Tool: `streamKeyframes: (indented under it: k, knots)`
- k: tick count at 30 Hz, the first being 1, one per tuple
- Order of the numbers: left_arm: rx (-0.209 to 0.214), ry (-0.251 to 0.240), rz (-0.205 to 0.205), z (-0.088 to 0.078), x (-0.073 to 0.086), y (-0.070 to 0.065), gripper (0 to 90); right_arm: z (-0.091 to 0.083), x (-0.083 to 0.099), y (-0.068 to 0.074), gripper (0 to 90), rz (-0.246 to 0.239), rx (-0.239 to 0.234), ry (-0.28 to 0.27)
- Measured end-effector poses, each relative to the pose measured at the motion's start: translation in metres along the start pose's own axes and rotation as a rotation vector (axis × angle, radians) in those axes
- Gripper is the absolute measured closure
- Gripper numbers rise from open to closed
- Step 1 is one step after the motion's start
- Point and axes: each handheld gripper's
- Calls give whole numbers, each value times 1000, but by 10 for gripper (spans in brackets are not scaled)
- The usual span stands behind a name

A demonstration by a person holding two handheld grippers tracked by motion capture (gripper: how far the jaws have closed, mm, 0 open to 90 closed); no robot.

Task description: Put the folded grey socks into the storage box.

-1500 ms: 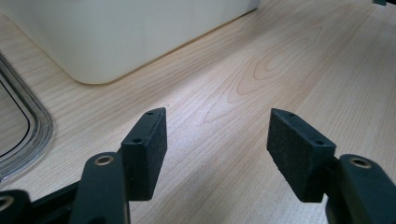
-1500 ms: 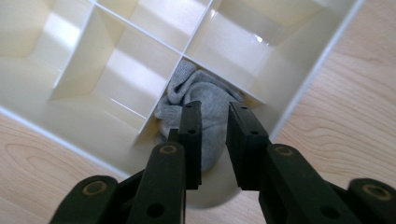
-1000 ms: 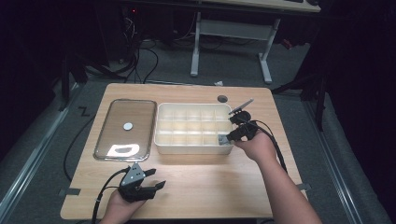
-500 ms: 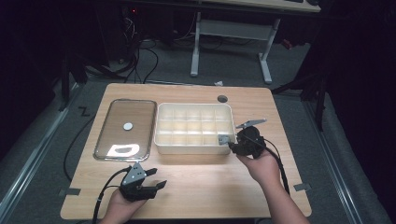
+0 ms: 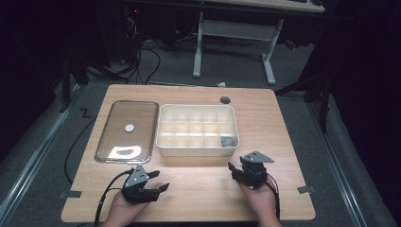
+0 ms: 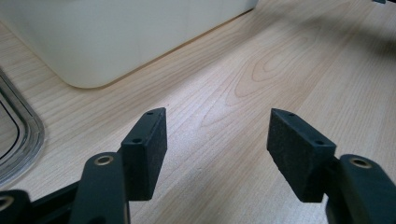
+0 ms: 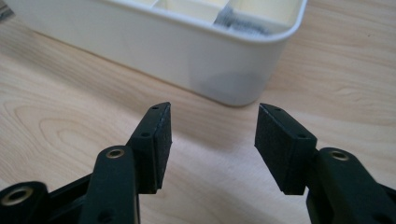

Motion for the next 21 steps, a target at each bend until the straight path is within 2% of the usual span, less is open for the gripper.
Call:
streamKeyframes:
  k: [5,9,14,17,21]
  knots:
    - [-7,-2,-8,0,0,-1,384,8,32,13,449,1,-2,-24]
    - [-16,-10,-12,-2,0,-2,384,5,48,19,449,-18,28,-63]
    - [-26,-11,-7,-2,0,-2,385,-2,51,21,449,-53,45,-70]
    - [-30,-9,-8,-3,0,-3,385,0,53,19,451,-36,29,-55]
    - [-34,-14,-1,-4,-2,-3,385,-1,54,21,451,-43,25,-62]
Point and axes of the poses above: each handheld gripper's, and its own axes: z roughly forward along the jaws, x roughly out of its underside, y roughly to its left, and after that the axes turned 3 degrees about x, right-handed
